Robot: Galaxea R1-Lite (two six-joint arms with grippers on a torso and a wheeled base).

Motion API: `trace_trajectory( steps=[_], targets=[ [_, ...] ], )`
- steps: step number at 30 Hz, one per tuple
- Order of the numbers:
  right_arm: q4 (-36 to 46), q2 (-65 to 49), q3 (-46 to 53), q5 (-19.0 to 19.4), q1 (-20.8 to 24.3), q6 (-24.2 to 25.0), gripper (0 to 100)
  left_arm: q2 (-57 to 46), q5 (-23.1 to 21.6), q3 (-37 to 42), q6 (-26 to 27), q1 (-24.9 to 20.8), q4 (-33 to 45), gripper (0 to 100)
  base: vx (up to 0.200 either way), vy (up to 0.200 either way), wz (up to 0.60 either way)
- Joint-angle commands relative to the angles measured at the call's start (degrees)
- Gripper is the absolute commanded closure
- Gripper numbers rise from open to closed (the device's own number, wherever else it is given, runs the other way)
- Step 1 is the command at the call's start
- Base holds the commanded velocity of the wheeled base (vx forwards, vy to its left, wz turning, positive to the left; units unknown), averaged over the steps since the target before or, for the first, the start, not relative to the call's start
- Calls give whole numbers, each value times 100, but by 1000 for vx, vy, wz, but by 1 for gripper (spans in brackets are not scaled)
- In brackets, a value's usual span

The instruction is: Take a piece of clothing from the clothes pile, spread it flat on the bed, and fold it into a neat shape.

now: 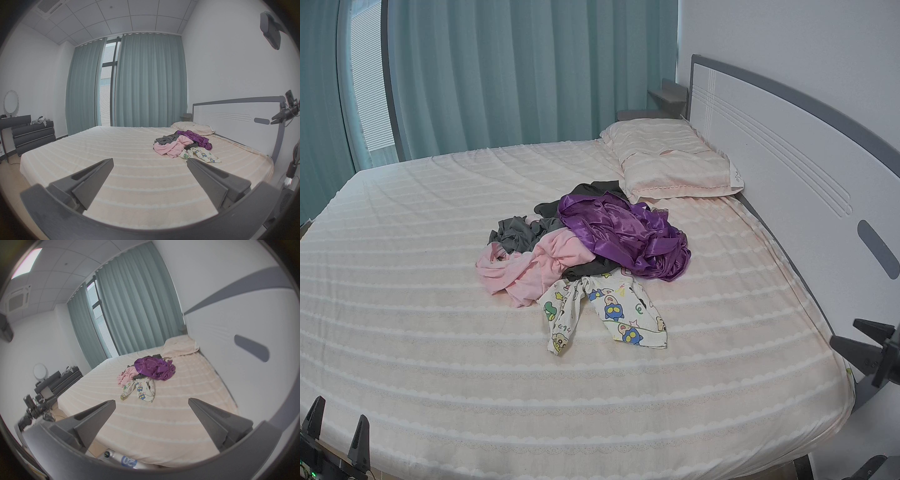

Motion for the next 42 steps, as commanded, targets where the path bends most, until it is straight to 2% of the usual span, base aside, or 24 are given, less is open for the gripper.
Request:
trace_trajectory(
  steps=[1, 4, 11, 14, 17, 21, 28, 42],
  targets=[
    [-1625, 3432, -604, 80, 700, 998, 0, -93, 2, 101, -6, 1, -2, 0, 0, 0, 0],
    [-1985, 4206, -867, 71, 770, 1201, 0, -93, 2, 101, -15, 1, -2, 0, 0, 0, 0],
    [-2223, 5603, -1755, 71, 779, 1754, 0, -93, 2, 101, -23, 1, 7, 0, 0, 0, 0],
    [-2240, 5841, -1931, 71, 788, 1842, 0, -93, 2, 101, -23, 1, 7, 0, 0, 0, 0],
    [-2302, 6597, -2388, 63, 937, 1974, 0, -93, 11, 101, -23, 1, 7, 0, 0, 0, 0],
    [-2381, 7115, -2792, 19, 972, 2036, 0, -93, 2, 101, -23, 1, 7, 0, 0, 0, 0],
    [-2372, 7941, -3654, -368, 1210, 2036, 0, -93, 2, 101, -23, 1, 7, 0, 0, 0, 0],
    [-2275, 8908, -4638, -474, 1640, 2036, 0, -93, 11, 101, -32, 1, 7, 0, 0, 0, 0]
  ],
)
